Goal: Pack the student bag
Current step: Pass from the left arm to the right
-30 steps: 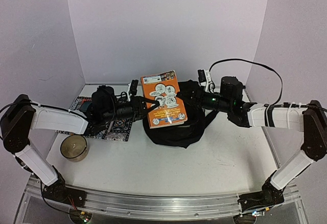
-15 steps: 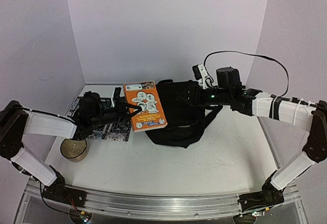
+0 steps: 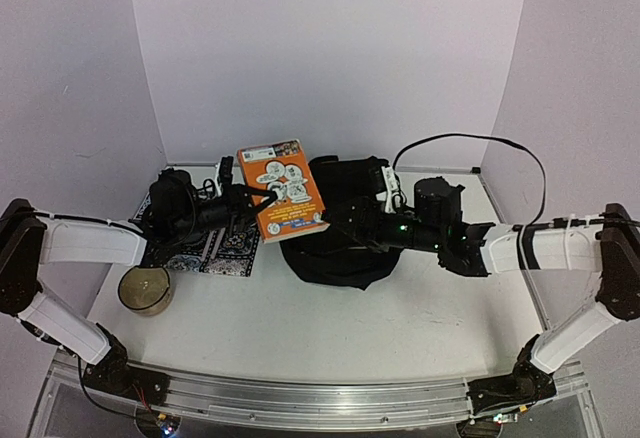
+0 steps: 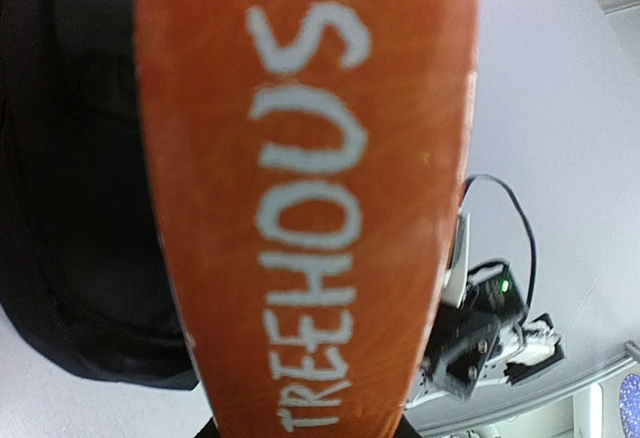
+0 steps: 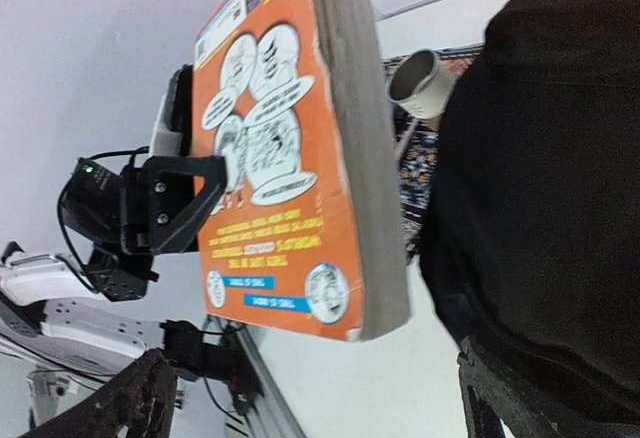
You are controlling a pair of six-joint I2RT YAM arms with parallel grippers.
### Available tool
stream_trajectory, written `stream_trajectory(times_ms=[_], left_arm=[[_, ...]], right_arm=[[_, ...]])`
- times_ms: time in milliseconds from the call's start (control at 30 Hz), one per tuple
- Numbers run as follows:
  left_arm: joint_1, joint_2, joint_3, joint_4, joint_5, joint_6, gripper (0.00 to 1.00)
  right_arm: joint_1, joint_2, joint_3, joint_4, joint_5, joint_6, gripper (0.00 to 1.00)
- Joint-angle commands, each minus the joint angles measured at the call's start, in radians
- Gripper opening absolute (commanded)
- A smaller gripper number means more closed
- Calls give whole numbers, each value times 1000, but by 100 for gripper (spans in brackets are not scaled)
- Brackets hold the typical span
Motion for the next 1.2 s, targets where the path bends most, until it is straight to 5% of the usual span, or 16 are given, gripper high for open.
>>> stream_trajectory(times_ms=[0, 267, 767, 900, 1100, 1167], left_arm=[[-12, -10, 112, 186, -55, -39, 0], [-41, 23, 127, 305, -80, -115, 0], [-107, 50, 84, 385, -89, -180, 0], [-109, 55, 59, 407, -86, -186, 0], [-106, 64, 2, 409, -83, -142, 6], [-98, 67, -19, 408, -78, -108, 15]], right_arm=[[61, 62, -12, 315, 77, 195, 98], [86, 187, 12, 614, 88, 294, 98], [79, 175, 130, 713, 123, 150, 92], [78, 161, 109, 764, 141, 128, 72], [67, 136, 73, 780, 128, 104, 9], [58, 115, 45, 781, 130, 95, 0]])
